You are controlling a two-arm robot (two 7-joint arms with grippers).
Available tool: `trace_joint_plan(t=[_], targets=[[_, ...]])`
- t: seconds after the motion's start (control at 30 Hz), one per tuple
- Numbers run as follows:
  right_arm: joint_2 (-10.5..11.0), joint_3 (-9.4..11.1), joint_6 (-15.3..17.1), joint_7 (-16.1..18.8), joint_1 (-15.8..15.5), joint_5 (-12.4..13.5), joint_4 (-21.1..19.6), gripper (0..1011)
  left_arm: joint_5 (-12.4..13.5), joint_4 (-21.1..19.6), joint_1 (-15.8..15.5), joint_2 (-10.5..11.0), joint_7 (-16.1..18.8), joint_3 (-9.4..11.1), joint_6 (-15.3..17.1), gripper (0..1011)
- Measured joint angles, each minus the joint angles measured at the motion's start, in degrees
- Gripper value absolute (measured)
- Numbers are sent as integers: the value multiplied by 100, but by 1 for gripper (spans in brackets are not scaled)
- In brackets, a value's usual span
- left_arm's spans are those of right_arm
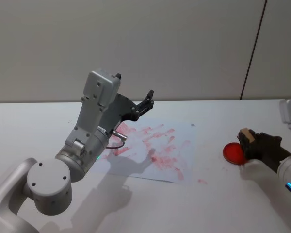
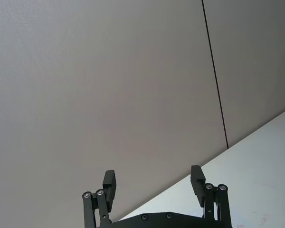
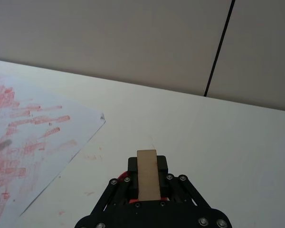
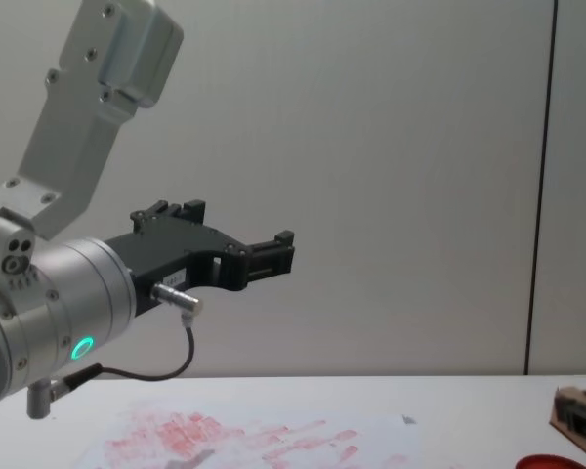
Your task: Use the one hand to pick up the stamp and affix it onto the A4 paper.
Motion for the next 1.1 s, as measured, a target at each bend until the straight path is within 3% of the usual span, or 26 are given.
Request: trace_joint_plan(t=[0.63,1.0,1.1], targets=[[-158,-123,-6,157,240,-338,482,249,0,0,0,0,0,0,0,1002],[-206,-152,-31,195,312,-413,598,623,0,0,0,0,0,0,0,1001],[-211,-156,-34,201,321,-422,612,684,0,0,0,0,0,0,0,1001]])
